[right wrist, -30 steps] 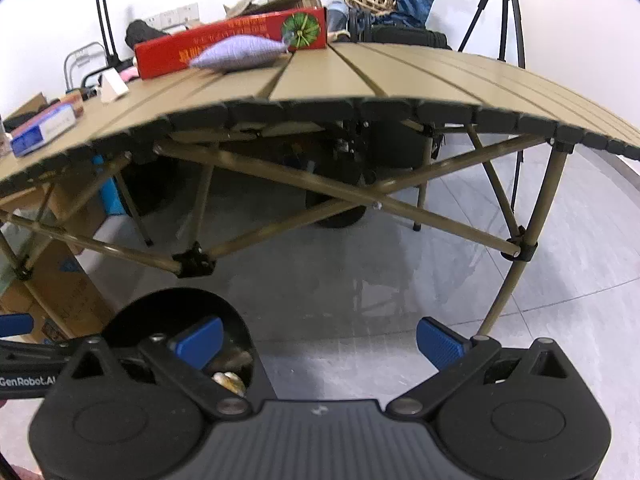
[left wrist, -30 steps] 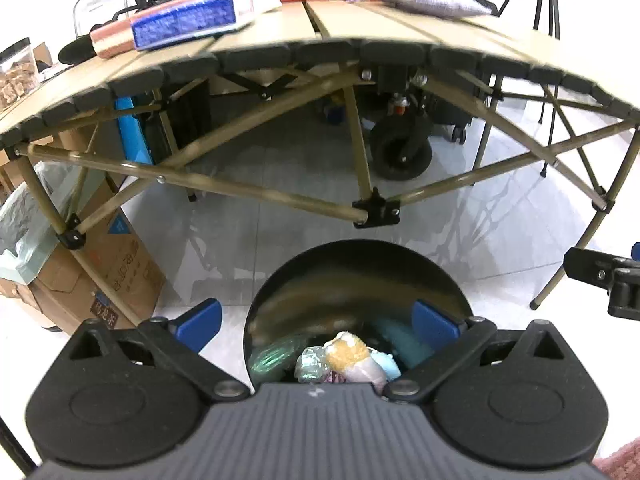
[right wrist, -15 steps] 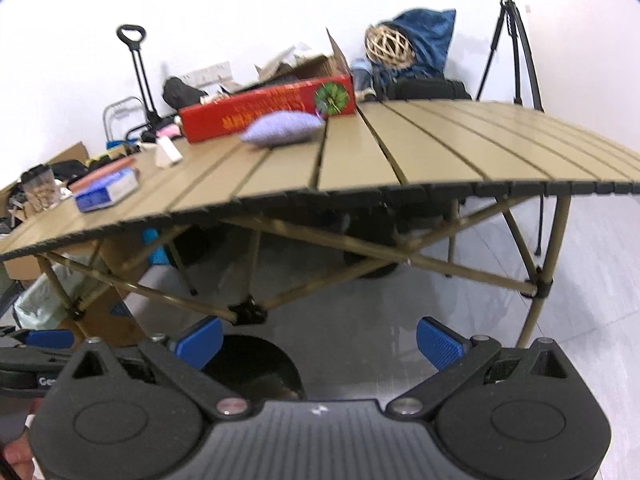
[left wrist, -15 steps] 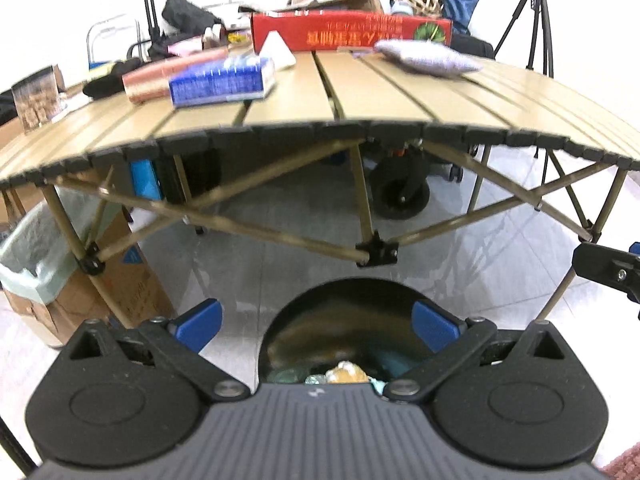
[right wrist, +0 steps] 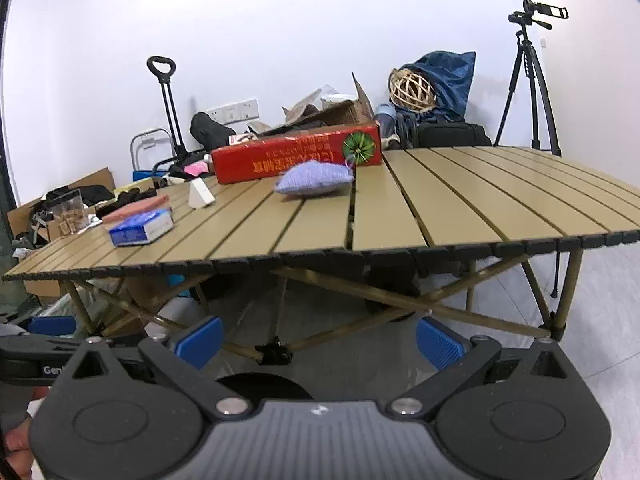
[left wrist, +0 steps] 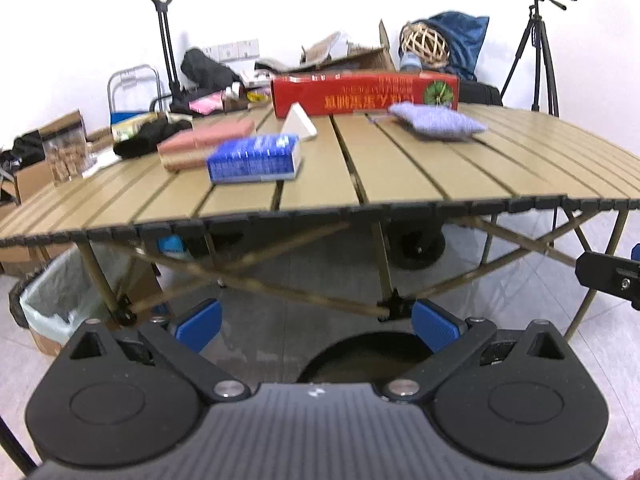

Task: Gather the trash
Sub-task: 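Raise both grippers back up to the table, then grasp the blue tissue pack with the left gripper while the right gripper approaches the lavender sachet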

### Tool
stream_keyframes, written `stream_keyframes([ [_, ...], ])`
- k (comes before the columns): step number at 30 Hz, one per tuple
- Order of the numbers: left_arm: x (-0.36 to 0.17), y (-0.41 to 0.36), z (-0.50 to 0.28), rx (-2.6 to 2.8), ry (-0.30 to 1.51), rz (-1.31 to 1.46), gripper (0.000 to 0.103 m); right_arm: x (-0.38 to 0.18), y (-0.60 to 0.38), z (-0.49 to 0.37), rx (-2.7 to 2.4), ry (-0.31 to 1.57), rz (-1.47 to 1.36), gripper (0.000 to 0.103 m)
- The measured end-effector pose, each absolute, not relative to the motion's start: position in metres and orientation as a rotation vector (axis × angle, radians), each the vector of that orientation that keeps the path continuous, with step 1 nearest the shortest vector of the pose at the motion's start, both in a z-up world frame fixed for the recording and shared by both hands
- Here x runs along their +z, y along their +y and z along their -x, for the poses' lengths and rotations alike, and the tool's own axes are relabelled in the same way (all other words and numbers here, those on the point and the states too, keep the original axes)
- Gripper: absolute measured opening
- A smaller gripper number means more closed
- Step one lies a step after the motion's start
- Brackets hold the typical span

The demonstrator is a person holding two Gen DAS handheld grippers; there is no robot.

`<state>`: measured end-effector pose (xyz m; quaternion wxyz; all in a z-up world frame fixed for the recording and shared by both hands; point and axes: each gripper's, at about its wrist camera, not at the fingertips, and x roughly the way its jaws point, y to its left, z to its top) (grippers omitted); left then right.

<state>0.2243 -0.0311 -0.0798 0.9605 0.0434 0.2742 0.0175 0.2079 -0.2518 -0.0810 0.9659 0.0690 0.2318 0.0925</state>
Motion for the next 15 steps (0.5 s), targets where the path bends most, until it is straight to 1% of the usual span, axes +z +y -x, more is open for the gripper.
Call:
stream_keyframes([
  [15, -0.039, -0.029, -0.232, 0.067, 0.412, -0.076, 0.103, -0.051, -0.241, -0.221, 0.205, 0.346, -0.121, 0.103],
])
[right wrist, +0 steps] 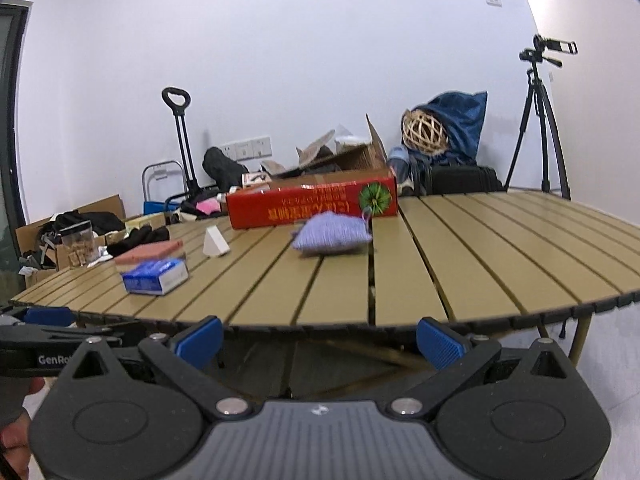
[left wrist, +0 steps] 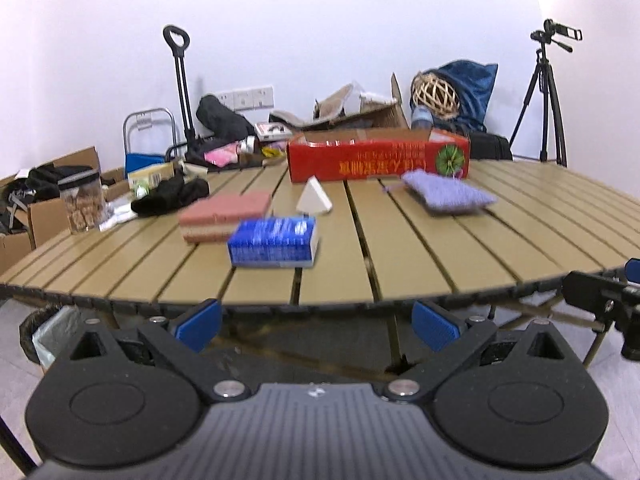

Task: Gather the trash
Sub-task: 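Grasp the blue tissue pack with the left gripper while the right gripper approaches the lavender sachet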

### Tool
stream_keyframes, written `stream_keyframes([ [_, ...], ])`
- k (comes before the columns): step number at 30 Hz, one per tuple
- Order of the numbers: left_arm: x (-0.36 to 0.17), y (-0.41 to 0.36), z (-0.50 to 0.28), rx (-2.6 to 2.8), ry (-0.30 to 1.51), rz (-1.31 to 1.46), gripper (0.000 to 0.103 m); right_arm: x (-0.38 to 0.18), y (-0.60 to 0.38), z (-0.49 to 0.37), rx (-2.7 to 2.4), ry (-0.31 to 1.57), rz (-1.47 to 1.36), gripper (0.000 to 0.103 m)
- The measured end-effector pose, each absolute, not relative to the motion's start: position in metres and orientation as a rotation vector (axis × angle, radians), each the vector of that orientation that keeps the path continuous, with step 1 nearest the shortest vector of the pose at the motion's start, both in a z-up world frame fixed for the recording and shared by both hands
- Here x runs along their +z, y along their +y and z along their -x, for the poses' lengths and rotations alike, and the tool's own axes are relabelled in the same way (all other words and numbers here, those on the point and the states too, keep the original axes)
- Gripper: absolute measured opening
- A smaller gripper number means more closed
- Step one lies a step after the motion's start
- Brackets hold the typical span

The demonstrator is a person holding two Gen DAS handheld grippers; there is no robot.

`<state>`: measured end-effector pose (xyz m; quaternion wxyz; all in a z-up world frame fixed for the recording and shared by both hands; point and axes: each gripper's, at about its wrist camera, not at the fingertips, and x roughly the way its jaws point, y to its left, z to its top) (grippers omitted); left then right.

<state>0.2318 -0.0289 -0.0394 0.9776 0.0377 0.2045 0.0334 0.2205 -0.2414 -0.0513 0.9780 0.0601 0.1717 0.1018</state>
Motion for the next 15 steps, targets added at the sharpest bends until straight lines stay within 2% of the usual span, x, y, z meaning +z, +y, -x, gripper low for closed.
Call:
stream_keyframes([
  [15, -0.016, -0.018, -0.27, 0.098, 0.392, -0.018, 0.103, -0.032, -0.225, -0.247, 0.203, 0.28, -0.096, 0.103],
])
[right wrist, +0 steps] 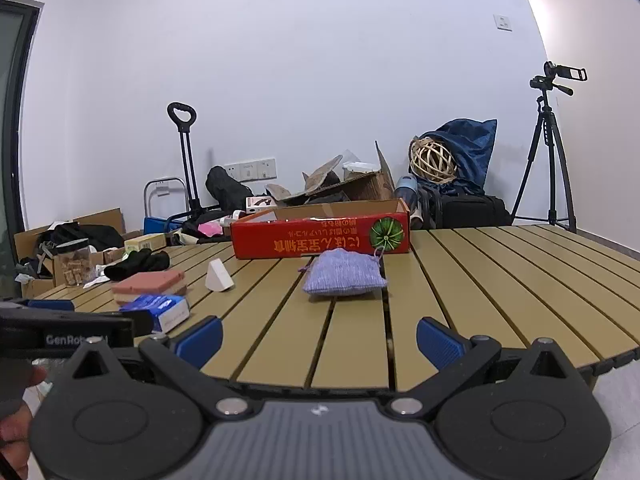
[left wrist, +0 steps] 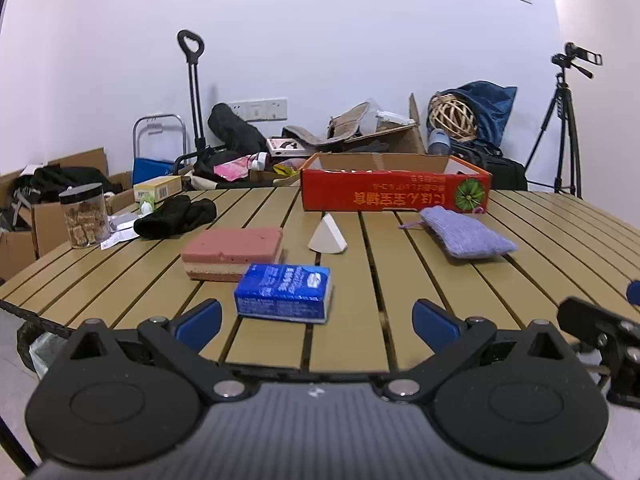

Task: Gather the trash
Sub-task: 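Grasp the blue tissue pack with the left gripper while the right gripper approaches the lavender sachet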

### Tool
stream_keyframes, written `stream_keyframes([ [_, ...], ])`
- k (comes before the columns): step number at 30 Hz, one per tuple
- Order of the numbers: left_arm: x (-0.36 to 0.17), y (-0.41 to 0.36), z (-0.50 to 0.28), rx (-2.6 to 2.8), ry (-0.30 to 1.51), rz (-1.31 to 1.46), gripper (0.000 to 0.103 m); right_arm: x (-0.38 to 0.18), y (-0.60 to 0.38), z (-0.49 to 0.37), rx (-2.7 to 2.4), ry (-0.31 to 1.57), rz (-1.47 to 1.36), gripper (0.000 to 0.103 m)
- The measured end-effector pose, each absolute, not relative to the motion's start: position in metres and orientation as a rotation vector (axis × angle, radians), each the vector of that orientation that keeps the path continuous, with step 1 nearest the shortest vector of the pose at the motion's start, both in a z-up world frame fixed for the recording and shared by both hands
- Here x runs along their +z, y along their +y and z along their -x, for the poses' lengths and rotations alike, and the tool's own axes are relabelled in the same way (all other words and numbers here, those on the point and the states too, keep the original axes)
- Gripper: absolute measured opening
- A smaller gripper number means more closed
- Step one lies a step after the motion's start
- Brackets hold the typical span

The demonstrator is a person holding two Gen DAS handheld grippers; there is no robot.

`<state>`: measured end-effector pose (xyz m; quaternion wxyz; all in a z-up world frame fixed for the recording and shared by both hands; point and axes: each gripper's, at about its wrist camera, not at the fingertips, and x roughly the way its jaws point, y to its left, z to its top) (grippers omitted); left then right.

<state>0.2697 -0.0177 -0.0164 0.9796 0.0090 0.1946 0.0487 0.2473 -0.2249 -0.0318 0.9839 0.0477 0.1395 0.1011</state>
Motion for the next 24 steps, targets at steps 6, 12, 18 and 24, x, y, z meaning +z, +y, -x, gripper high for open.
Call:
stream_keyframes([
  [6, -0.012, -0.008, -0.295, 0.115, 0.413, 0.015, 0.103, -0.03, -0.221, -0.263, 0.196, 0.284, -0.1, 0.103],
  [12, -0.015, -0.002, -0.321, 0.13, 0.454, 0.031, 0.103, -0.03, -0.218, -0.279, 0.193, 0.291, -0.102, 0.103],
  [18, -0.02, 0.009, -0.346, 0.147, 0.494, 0.048, 0.103, -0.033, -0.213, -0.299, 0.191, 0.307, -0.096, 0.103],
  [24, -0.026, 0.017, -0.364, 0.147, 0.53, 0.076, 0.103, -0.036, -0.21, -0.319, 0.184, 0.322, -0.081, 0.103],
])
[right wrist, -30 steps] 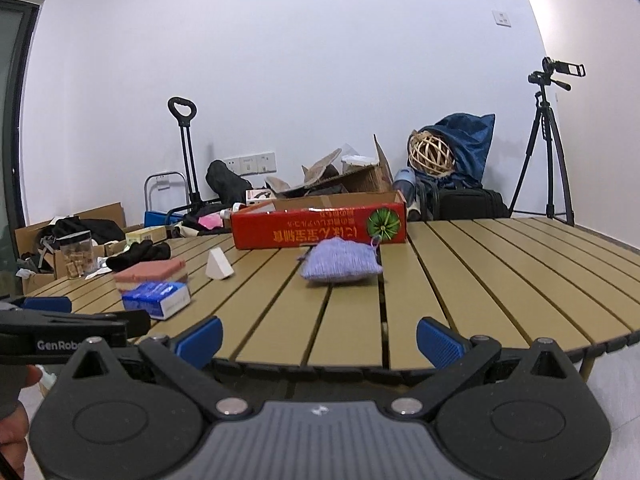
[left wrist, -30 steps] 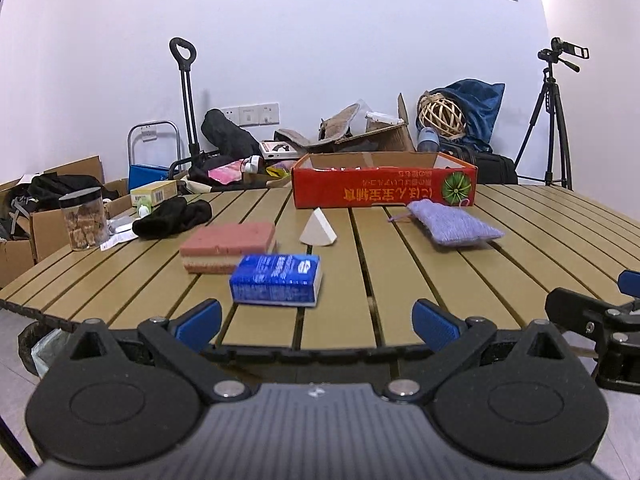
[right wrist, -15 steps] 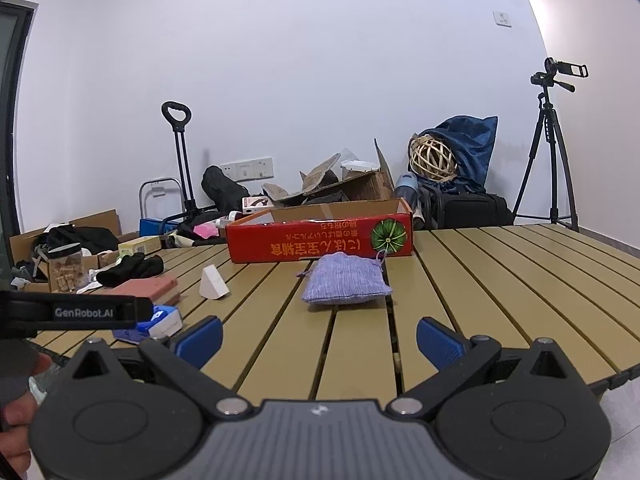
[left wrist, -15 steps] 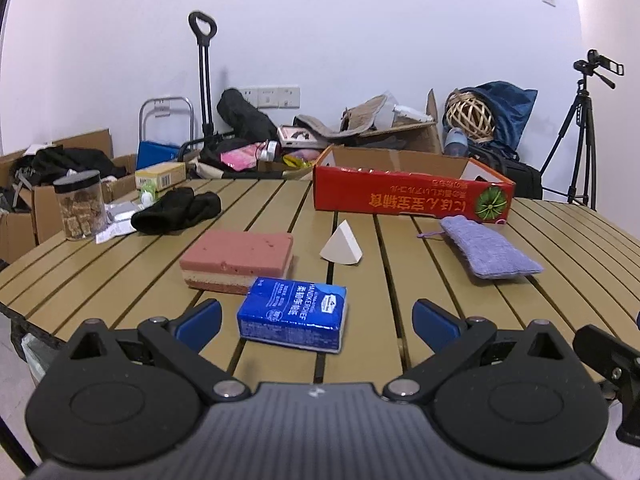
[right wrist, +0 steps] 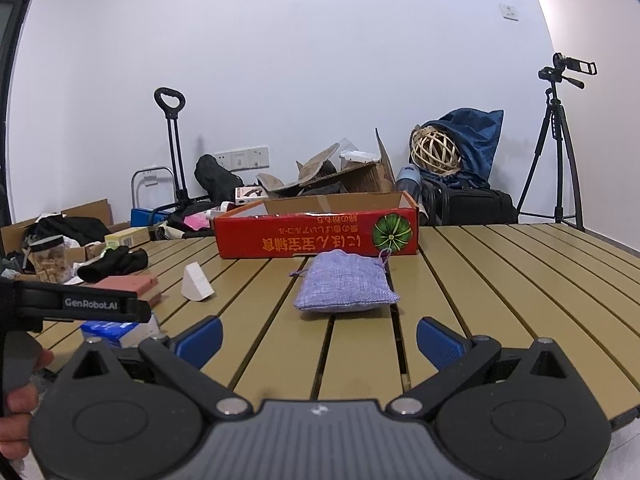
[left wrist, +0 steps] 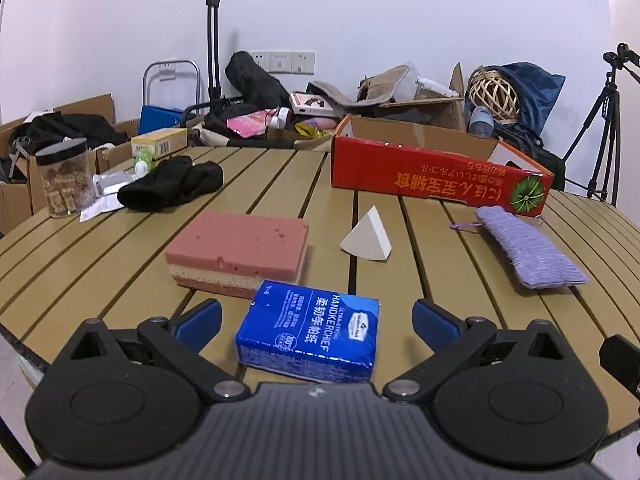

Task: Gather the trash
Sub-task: 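Grasp the blue tissue pack with the left gripper while the right gripper approaches the lavender sachet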

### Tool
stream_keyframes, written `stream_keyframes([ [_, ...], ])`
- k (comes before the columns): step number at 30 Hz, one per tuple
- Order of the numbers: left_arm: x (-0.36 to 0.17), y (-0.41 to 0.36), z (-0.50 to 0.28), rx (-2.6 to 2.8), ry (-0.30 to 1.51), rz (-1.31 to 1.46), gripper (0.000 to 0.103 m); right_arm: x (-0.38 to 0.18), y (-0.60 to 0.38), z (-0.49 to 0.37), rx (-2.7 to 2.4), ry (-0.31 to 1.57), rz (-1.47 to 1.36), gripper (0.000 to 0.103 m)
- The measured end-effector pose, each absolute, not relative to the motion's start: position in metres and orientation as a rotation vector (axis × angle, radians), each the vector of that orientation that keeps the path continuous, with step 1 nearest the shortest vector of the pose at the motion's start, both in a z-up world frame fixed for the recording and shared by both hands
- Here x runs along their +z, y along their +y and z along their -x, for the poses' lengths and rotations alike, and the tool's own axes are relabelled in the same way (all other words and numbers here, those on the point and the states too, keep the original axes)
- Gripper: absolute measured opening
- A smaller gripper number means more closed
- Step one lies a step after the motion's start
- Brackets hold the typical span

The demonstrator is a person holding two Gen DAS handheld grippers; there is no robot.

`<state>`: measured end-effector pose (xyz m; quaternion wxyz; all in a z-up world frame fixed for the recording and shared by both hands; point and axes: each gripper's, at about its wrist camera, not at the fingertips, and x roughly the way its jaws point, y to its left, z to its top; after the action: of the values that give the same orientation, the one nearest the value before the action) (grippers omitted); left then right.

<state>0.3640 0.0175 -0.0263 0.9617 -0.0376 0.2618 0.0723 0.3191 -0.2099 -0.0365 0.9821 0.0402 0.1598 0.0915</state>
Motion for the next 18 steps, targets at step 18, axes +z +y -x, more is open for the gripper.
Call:
stream_keyframes([
  [18, -0.036, 0.018, -0.376, 0.121, 0.545, 0.069, 0.083, -0.047, -0.205, -0.365, 0.169, 0.349, -0.033, 0.103],
])
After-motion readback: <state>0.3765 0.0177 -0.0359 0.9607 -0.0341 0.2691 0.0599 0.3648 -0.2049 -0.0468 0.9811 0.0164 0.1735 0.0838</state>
